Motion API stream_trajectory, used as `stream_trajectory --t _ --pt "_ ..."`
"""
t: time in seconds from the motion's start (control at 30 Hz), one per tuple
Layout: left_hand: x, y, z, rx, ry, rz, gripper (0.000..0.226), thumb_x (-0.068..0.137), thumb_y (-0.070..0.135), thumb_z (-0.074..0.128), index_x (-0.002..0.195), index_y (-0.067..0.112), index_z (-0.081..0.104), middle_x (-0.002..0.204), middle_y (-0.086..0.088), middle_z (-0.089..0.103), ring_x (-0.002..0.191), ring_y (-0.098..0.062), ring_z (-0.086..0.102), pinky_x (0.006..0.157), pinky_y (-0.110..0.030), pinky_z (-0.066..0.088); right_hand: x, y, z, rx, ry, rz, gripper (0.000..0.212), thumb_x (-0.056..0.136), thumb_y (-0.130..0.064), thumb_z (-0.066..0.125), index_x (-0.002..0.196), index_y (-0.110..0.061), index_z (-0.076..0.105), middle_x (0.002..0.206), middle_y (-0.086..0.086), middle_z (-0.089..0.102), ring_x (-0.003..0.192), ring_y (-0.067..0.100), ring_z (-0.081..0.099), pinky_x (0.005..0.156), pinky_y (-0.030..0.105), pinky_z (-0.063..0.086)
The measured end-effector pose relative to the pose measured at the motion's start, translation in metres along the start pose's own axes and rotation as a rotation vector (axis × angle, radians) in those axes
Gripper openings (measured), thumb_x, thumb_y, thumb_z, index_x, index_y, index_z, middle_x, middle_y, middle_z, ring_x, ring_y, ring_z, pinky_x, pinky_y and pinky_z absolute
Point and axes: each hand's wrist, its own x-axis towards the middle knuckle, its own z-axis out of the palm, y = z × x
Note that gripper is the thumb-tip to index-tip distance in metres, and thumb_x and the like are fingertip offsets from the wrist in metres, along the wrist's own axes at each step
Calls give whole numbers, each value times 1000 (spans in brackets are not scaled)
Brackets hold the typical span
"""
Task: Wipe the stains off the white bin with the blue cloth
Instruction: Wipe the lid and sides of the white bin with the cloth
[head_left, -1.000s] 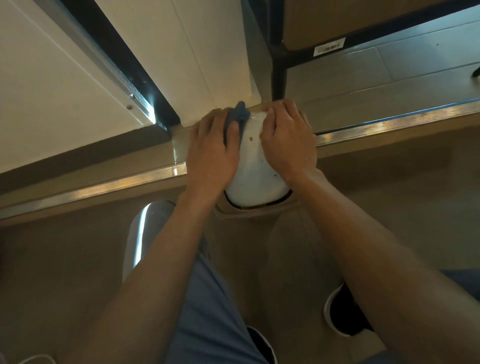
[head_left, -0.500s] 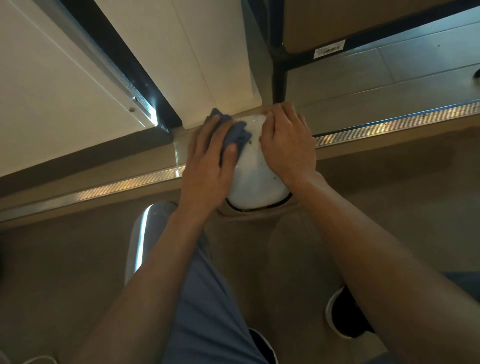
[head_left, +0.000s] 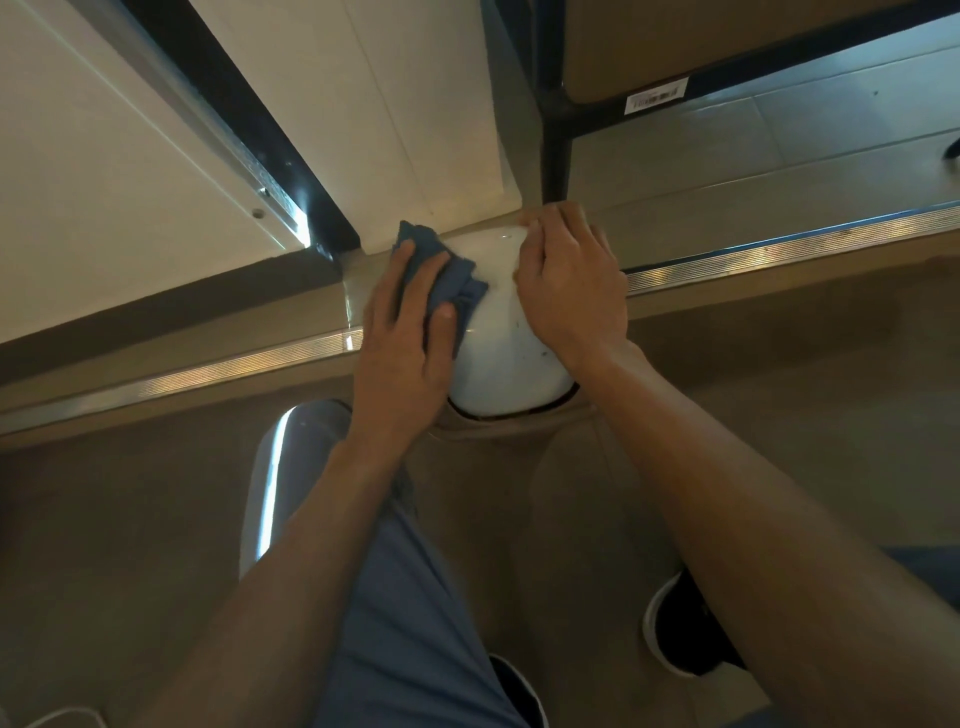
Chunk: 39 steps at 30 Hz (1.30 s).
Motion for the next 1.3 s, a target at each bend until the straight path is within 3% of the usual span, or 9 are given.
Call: stream_trajectory --t 0.17,0.33,0.5,0.7,0.77,0.9,1.1,1.2,1.3 --pt "72 21 5 126 -73 -249 39 105 37 35 131 20 59 123 -7 63 113 -26 58 91 -38 45 1 -2 0 5 0 27 33 104 -28 34 119 -16 60 124 1 57 109 21 56 81 36 48" --pt "36 5 -3 48 -49 137 37 106 25 41 140 19 55 137 3 57 127 -15 49 111 -32 36 0 -1 0 1 8 18 32 104 -28 34 120 -17 59 124 2 57 108 20 56 78 34 47" --pt "74 12 0 24 -112 -200 37 105 33 36 132 22 60 120 -3 65 111 -20 60 92 -35 45 1 0 1 -5 -2 12 33 104 -29 33 120 -17 60 124 0 57 108 19 56 78 32 46" --pt "30 5 0 100 -37 247 36 103 20 47 136 10 59 143 -7 57 134 -26 49 117 -44 33 1 0 2 14 21 3 32 103 -25 35 117 -13 61 120 5 59 104 23 58 79 38 50" --pt "26 -5 -8 48 -42 176 38 105 23 45 139 11 56 146 -8 54 137 -25 46 117 -41 33 1 0 1 14 12 -9 32 103 -27 35 118 -15 60 121 4 58 105 21 57 77 34 48" --pt "67 9 -4 49 -105 -107 36 106 30 38 136 24 58 128 0 63 117 -16 57 93 -31 42 1 0 -1 -3 2 11 31 105 -26 35 119 -15 60 123 2 57 108 20 56 77 29 39" --pt "35 5 -11 62 -114 250 35 105 16 47 138 14 58 142 0 57 132 -19 50 114 -38 35 1 -1 0 4 9 0 29 104 -25 36 117 -15 61 120 3 58 104 20 57 77 31 44" --pt "40 -1 -21 -13 -77 71 35 107 23 42 138 18 57 134 7 57 124 -10 52 108 -37 42 1 -1 -1 -2 -8 -8 30 105 -27 36 119 -17 60 123 0 57 106 17 55 76 29 43" --pt "66 14 -7 66 -93 -161 38 106 33 35 134 24 58 123 0 65 112 -20 59 96 -42 48 1 -2 -1 -6 -12 16 31 105 -27 34 119 -17 60 123 0 56 108 19 56 76 32 43"
